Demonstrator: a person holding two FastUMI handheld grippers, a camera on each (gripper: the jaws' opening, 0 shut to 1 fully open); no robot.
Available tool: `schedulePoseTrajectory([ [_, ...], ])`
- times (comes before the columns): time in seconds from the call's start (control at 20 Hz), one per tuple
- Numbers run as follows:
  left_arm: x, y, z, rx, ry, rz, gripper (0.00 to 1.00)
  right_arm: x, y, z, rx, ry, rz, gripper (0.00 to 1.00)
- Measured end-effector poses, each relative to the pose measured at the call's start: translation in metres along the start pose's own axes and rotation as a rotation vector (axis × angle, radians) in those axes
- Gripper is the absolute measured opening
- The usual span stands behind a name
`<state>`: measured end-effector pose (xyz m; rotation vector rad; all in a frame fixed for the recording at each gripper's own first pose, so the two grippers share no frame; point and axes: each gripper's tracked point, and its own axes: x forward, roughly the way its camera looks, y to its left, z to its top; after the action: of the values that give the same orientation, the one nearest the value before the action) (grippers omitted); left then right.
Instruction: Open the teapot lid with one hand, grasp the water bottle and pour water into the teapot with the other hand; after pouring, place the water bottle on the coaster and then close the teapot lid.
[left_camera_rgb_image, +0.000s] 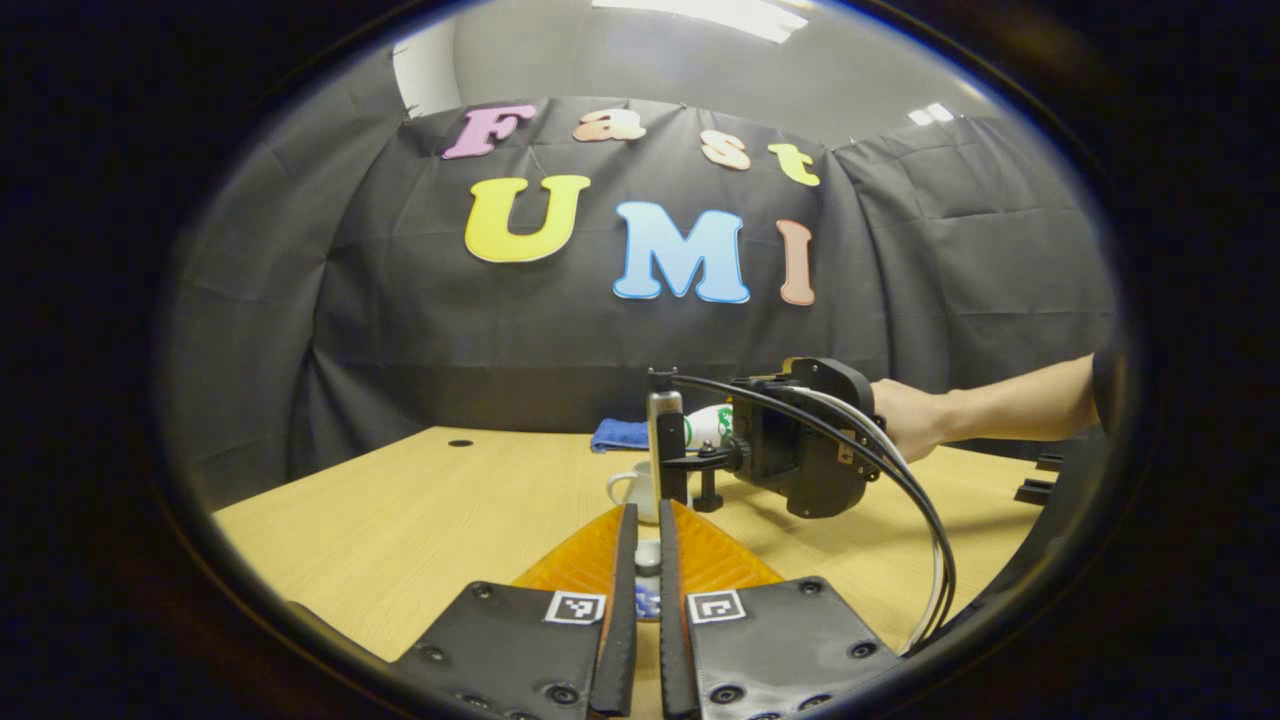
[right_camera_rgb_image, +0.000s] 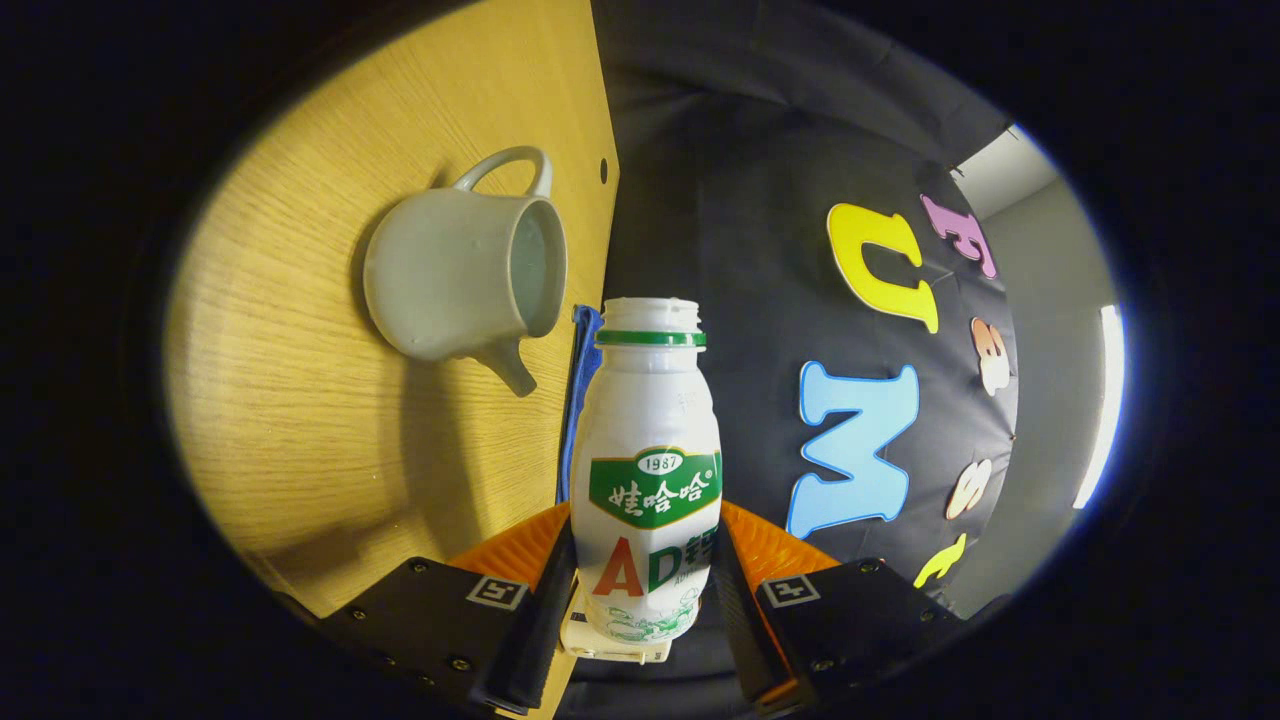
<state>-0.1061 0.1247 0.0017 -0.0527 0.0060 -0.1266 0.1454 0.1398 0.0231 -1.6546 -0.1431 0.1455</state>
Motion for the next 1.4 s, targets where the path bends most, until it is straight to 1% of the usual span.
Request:
schedulePoseTrajectory([
  [0.5, 0.001, 0.001, -0.005, 0.004, 0.010, 0.001, 0.20, -0.001, -0.008, 0.004, -0.134, -0.023, -0.050, 0.70],
  [1.4, -0.001, -0.001, -0.004, 0.017, 0.014, -0.002, 0.20, -0.001, -0.028, 0.006, -0.250, -0.042, -0.108, 0.70],
])
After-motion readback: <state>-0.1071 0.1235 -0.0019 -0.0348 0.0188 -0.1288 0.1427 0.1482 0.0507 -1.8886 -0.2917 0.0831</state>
